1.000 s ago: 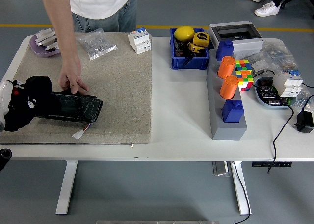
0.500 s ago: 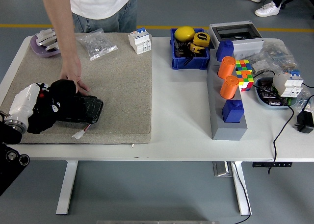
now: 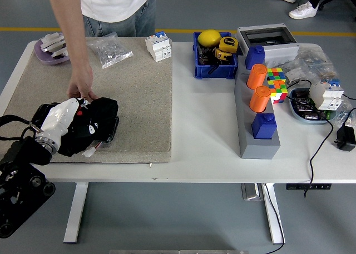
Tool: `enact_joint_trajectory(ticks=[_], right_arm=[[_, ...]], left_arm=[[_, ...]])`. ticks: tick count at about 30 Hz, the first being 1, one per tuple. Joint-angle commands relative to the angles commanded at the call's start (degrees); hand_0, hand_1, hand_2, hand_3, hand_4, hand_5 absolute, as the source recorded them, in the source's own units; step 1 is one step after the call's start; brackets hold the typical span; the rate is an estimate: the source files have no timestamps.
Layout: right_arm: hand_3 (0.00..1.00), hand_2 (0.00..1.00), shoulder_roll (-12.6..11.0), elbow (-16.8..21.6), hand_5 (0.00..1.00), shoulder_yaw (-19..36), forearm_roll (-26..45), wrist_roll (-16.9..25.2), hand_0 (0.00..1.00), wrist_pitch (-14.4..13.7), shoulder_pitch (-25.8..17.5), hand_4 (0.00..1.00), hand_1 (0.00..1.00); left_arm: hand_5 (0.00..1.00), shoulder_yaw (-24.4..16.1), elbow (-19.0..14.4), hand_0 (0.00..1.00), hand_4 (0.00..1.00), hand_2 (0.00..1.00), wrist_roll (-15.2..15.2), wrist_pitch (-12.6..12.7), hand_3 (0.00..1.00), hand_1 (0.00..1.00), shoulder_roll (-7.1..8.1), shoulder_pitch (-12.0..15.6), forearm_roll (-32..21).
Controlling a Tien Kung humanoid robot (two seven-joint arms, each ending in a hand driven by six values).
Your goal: Pick the rag up,wipe the panel,place it on the desk
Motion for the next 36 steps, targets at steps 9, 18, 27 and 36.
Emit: enact_joint_trajectory(ticks=[9, 18, 27, 36], right_arm=[[0.684, 0.708, -0.06, -0.03, 0.735, -0.09, 0.0, -0.03, 0.802, 0.0, 0.0, 0.998, 0.694], [0.684, 0.708, 0.03, -0.01, 0.735, -0.11, 0.03, -0.05, 0.803, -0.03, -0.02, 0.998, 0.694], [0.684, 0.708, 0.06, -0.03, 0.735, 0.0, -0.03, -0.07, 0.805, -0.02, -0.08, 0.998, 0.694], [0.683, 0.708, 0.12, -0.03, 0.734, 0.06, -0.07, -0.09, 0.804, 0.04, -0.06, 0.998, 0.694]], left_arm=[[0.002, 2.77, -2.5, 0.255, 0.277, 0.552, 1.64, -0.46, 0.514, 0.313, -0.62, -0.6, 0.62], [0.002, 1.54, -2.16, 0.26, 0.279, 0.553, 1.78, 0.25, 0.513, 0.315, -0.66, -0.36, 0.75], [0.002, -1.66, 0.96, 0.259, 0.282, 0.552, 1.8, 0.71, 0.515, 0.315, -0.18, 0.46, 1.12], [0.002, -5.76, 2.42, 0.26, 0.282, 0.553, 2.19, 0.85, 0.516, 0.316, 0.72, 1.27, 2.4]])
